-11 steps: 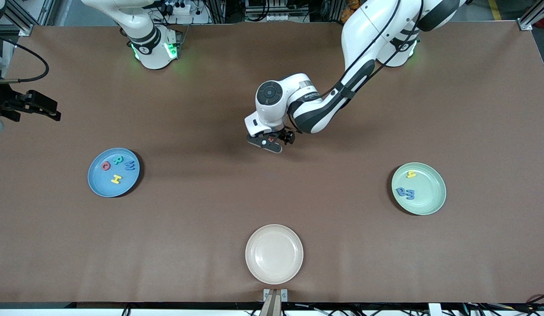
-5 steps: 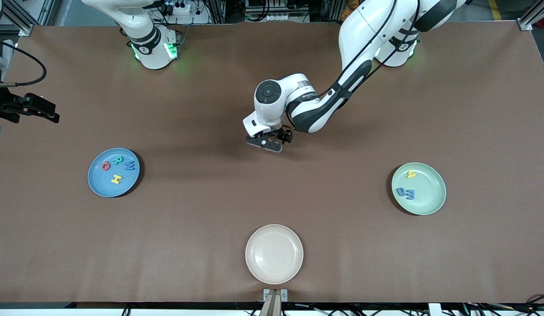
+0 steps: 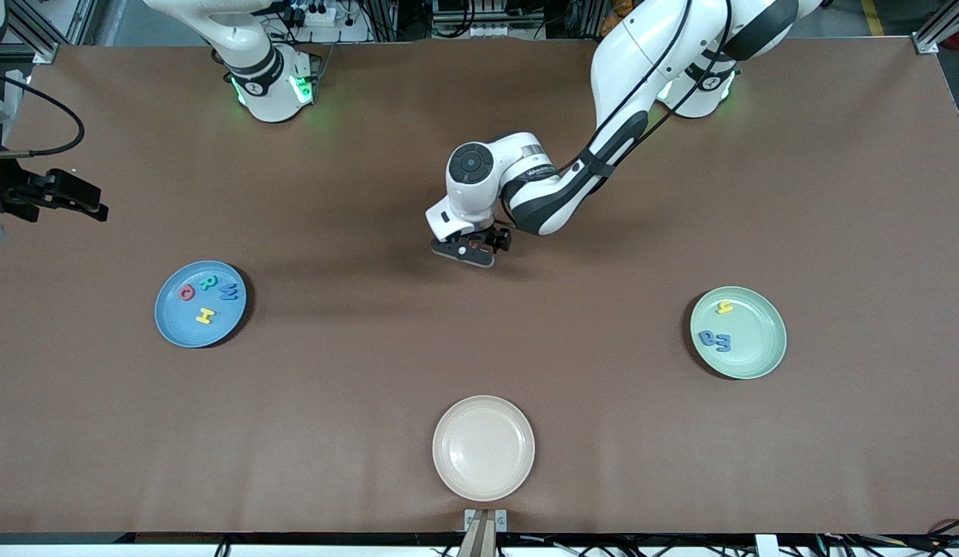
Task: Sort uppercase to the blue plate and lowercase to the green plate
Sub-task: 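Close the left gripper on the pink foam M, then lift the M with the left gripper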
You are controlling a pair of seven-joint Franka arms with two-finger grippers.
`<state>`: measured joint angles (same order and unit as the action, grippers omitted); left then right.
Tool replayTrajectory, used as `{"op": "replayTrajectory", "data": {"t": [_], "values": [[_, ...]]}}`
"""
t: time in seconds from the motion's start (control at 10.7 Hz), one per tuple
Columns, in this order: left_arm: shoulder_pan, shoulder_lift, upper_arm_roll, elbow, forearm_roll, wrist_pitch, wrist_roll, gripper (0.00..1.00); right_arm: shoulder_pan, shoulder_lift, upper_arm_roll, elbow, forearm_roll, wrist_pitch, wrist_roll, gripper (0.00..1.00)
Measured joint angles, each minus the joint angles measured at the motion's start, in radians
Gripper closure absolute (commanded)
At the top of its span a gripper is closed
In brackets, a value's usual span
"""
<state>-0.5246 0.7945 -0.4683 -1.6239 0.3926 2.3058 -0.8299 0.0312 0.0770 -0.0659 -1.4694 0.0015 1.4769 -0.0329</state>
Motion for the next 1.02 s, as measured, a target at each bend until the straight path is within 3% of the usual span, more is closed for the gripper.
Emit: {"op": "replayTrajectory", "data": {"t": [0.65,0.84,1.02], "values": [[-0.018,0.023,0.028,0.0,0.0,0.038,-0.048,0.22,-0.016,-0.004,-0.003,0.0,-0.022,-0.008,0.0,0.0],[-0.018,0.024,0.034,0.0,0.0,0.038,-0.054,0.22,-0.019,-0.008,-0.003,-0.01,-0.022,-0.009,0.0,0.0],[-0.018,0.025,0.039,-0.001,0.0,0.038,-0.059,0.43,-0.019,-0.02,-0.003,-0.028,-0.022,-0.007,0.0,0.0]]}}
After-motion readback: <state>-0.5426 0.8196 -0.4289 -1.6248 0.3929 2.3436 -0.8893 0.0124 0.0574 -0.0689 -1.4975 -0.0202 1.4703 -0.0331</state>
